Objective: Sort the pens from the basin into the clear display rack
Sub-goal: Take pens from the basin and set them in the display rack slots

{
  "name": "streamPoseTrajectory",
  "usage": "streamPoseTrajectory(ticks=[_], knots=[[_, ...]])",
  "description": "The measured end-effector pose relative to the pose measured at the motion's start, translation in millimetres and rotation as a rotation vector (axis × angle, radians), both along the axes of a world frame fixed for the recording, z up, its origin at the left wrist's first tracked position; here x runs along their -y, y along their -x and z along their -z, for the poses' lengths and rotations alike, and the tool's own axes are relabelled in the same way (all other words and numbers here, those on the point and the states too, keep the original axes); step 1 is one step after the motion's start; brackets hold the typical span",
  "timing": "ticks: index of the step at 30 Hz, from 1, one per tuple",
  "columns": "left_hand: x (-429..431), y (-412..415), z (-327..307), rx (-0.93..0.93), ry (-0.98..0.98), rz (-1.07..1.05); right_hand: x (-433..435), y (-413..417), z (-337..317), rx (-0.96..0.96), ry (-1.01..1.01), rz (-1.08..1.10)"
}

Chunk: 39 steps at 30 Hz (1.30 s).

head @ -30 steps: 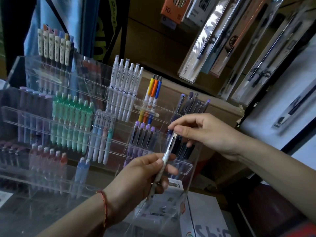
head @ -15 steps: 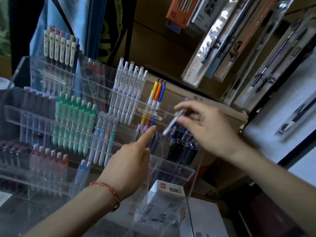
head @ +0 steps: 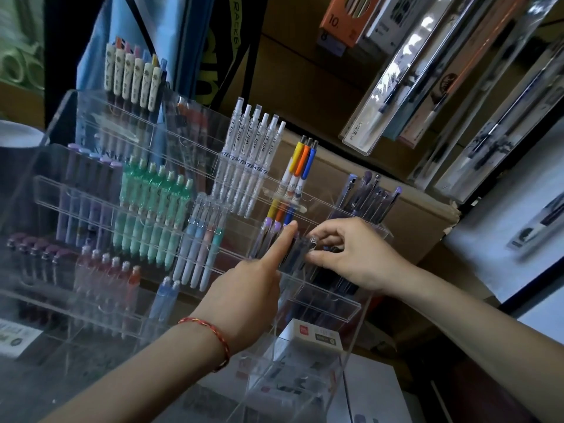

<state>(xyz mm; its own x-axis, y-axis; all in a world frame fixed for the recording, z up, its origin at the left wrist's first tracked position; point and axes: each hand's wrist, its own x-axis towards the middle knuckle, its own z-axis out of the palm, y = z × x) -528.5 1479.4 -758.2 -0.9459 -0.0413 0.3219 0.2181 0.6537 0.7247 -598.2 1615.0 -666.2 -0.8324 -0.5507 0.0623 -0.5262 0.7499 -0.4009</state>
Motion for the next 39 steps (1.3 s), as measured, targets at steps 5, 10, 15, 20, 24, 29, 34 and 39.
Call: streamPoseTrajectory(ticks=[5,10,15,20,24,29,34,39], knots=[[6.5,-6.4,3.3,-0.143,-0.246,0.044,4.0,-7.7,-17.9,-0.065,-0.217,-0.002],[42.0,-48.5,3.5,-0.193,-0.392,0.014,46.2,-53.3,-38.6,-0.272,0.267,-0.182],[114.2,-130.7,38.8,0.017,-0.513,-0.2,147.4,-124.7,44.4,0.394,0.238,-0.594],[203.4,-250.0,149.2,0.452,-0.736,-0.842,246.1,-186.8,183.2,0.72,0.089,-0.611],[219.0,-342.4,224.9,0.526,-0.388,-1.244,280.1,-211.4,306.0,0.71,-0.175,-0.483],[193.0,-380.0,280.3,0.561,-0.124,-1.147,275.4,-228.6,364.0,0.335,-0.332,-0.617],[185.9,-373.3,299.3,0.543,0.143,-0.864,280.8,-223.6,382.5,0.06,-0.459,-0.754],[193.9,-361.5,310.2,0.587,0.308,-0.783,288.2,-213.1,372.2,0.099,-0.484,-0.907]])
